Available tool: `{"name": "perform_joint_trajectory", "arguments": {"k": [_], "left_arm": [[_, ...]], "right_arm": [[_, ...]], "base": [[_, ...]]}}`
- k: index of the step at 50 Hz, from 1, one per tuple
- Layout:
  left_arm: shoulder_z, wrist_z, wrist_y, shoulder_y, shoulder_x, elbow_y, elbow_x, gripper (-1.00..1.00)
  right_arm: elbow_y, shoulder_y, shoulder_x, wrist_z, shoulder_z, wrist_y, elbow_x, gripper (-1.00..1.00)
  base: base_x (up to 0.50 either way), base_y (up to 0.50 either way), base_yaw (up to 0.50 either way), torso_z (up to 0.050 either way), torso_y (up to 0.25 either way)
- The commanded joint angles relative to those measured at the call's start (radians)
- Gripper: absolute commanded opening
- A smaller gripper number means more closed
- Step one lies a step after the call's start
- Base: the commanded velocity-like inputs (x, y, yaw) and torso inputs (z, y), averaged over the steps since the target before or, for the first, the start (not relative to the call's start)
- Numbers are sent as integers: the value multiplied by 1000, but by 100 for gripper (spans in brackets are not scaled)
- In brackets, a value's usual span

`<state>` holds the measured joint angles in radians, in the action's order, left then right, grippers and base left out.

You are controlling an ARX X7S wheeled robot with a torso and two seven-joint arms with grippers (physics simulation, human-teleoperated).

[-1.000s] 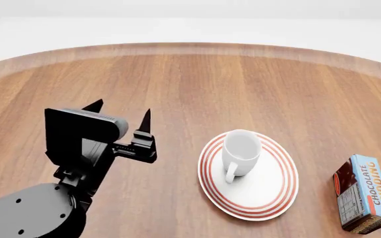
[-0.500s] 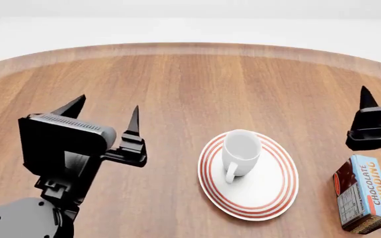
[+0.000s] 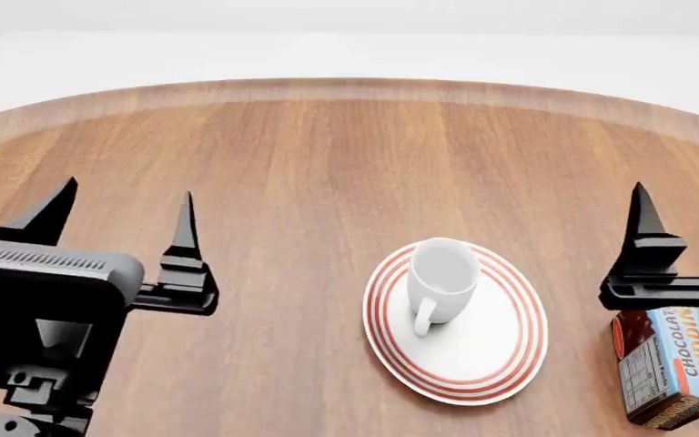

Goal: Pick up the white mug and put it on the plate, and put the chocolate pudding to the right of the plate.

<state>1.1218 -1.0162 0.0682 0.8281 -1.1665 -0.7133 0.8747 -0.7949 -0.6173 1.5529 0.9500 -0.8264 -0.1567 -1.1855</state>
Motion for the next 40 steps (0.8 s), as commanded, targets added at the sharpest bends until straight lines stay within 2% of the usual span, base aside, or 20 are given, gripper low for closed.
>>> {"name": "perform_joint_trajectory", "arguments": {"k": [1, 8, 11, 16, 23, 28, 33, 40], "left_arm": [[0, -65, 56, -59, -55, -18, -69, 100], [4, -110, 87, -96, -66, -8, -129, 100], [4, -116, 86, -99, -66, -7, -136, 100], [8, -158, 114, -131, -74, 1, -196, 100], [2, -233, 139, -160, -108, -21, -262, 100], [1, -299, 78, -163, -120, -68, -353, 100], [-2, -329, 93, -177, -128, -65, -385, 100], [-2, -390, 8, -181, -141, -122, -476, 100]], "right_arm": [[-2, 55, -47, 32, -47, -95, 106, 100], [27, 90, -152, 55, -71, -134, 212, 100], [33, 94, -163, 57, -74, -132, 224, 100], [78, 138, -238, 69, -91, -201, 291, 100], [67, 179, -251, 159, -76, -274, 433, 100], [90, 200, -299, 211, -73, -287, 538, 100], [97, 212, -333, 256, -69, -275, 647, 100], [27, 226, -306, 338, -52, -230, 741, 100]], "base": [[0, 0, 0, 0, 0], [0, 0, 0, 0, 0], [0, 0, 0, 0, 0], [0, 0, 0, 0, 0], [0, 0, 0, 0, 0], [0, 0, 0, 0, 0], [0, 0, 0, 0, 0], [0, 0, 0, 0, 0]]}}
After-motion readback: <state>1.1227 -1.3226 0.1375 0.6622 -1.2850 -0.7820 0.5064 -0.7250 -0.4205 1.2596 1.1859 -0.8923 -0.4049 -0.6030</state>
